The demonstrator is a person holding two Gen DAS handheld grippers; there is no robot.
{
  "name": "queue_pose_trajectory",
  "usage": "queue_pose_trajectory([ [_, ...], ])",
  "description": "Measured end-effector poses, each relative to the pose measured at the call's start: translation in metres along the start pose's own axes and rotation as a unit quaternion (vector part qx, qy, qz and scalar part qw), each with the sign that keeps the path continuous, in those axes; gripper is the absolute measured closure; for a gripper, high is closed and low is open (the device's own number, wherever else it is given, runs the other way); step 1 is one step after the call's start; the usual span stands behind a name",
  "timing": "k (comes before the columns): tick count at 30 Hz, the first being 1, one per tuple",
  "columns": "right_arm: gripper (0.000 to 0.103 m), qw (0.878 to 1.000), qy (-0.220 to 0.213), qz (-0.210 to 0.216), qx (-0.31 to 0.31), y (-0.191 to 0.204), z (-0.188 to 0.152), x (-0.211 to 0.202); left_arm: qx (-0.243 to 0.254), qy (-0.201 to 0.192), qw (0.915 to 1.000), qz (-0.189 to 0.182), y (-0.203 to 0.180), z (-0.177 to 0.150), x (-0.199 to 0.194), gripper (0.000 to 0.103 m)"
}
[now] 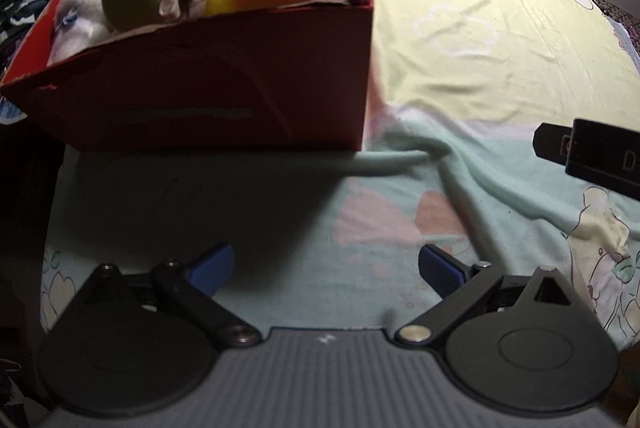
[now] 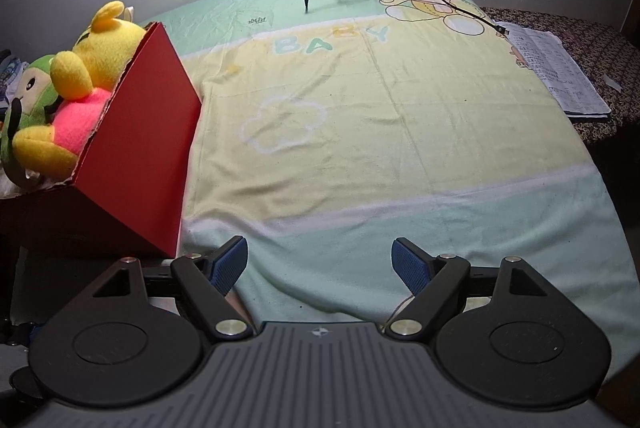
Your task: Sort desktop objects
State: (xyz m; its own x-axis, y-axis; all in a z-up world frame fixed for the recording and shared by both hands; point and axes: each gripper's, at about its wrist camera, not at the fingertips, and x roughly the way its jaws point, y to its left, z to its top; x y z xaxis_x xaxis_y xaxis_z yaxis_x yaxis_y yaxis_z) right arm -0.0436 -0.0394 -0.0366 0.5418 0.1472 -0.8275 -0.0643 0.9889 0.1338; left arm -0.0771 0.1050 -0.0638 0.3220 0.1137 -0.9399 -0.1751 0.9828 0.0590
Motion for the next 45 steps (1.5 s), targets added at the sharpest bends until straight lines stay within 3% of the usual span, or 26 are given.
queue_pose_trajectory([
  [18, 0.021, 0.999, 0.008, -0.005, -0.037, 0.09, -0.006, -0.002, -0.031, 0.004, 0.9995, 0.001, 0.098, 0.01, 0.001, 0.004],
  [45, 0.019, 0.998, 0.019, -0.003, -0.066, 0.187, -0.01, -0.01, -0.032, -0.025, 0.9991, 0.009, 0.187, 0.013, -0.025, 0.004],
])
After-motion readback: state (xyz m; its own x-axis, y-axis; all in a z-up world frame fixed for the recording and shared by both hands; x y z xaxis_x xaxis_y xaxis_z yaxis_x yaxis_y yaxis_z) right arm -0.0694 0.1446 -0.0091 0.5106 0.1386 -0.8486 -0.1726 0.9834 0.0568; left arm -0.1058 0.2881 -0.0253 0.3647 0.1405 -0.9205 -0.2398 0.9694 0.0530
